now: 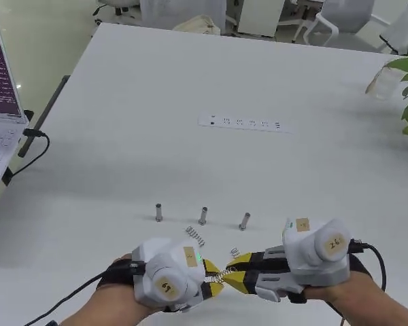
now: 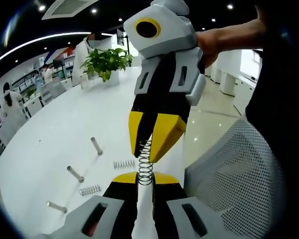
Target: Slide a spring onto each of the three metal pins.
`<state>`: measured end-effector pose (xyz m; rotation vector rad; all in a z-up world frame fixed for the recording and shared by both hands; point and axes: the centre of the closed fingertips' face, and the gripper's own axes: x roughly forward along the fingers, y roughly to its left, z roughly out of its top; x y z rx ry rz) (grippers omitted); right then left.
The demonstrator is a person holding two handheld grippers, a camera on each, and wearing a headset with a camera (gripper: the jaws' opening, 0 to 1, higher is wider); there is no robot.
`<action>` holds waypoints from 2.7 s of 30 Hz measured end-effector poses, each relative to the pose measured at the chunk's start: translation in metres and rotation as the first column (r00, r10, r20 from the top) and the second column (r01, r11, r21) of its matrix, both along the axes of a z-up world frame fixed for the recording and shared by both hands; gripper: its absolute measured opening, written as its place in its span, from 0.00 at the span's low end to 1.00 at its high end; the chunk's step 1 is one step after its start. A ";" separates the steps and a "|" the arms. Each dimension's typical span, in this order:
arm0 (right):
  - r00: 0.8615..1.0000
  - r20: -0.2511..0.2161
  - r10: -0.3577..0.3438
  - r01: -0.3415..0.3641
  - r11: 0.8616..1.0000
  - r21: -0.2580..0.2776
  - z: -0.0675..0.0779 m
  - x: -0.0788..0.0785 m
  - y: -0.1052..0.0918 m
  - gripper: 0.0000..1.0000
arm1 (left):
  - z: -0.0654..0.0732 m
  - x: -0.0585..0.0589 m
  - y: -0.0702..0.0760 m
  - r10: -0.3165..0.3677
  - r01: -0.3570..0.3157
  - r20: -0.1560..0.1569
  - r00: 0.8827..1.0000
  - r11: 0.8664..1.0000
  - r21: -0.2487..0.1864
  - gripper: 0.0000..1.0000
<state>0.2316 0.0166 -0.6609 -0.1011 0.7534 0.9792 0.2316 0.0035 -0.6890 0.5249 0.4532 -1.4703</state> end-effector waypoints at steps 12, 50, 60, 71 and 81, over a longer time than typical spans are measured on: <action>0.979 0.041 0.197 -0.188 0.969 -0.162 0.010 0.000 -0.005 0.10 | 0.019 0.003 -0.009 -0.006 0.005 -0.009 1.000 0.998 -0.062 0.02; 0.871 0.007 0.491 -0.446 0.795 -0.411 -0.007 -0.011 -0.003 0.09 | 0.013 -0.006 -0.014 -0.066 0.066 0.018 0.998 0.997 -0.028 0.03; 0.876 0.001 0.482 -0.440 0.802 -0.404 -0.009 -0.015 -0.004 0.09 | 0.000 -0.010 -0.006 -0.036 0.036 -0.003 0.999 0.999 0.001 0.04; 0.888 -0.006 0.460 -0.426 0.816 -0.392 -0.012 -0.017 -0.011 0.09 | -0.009 -0.006 0.014 0.044 -0.043 -0.019 0.999 0.999 0.023 0.10; 0.899 -0.016 0.438 -0.409 0.826 -0.388 -0.018 -0.018 -0.015 0.09 | -0.010 0.008 0.039 0.158 -0.158 -0.047 0.986 0.987 0.012 0.14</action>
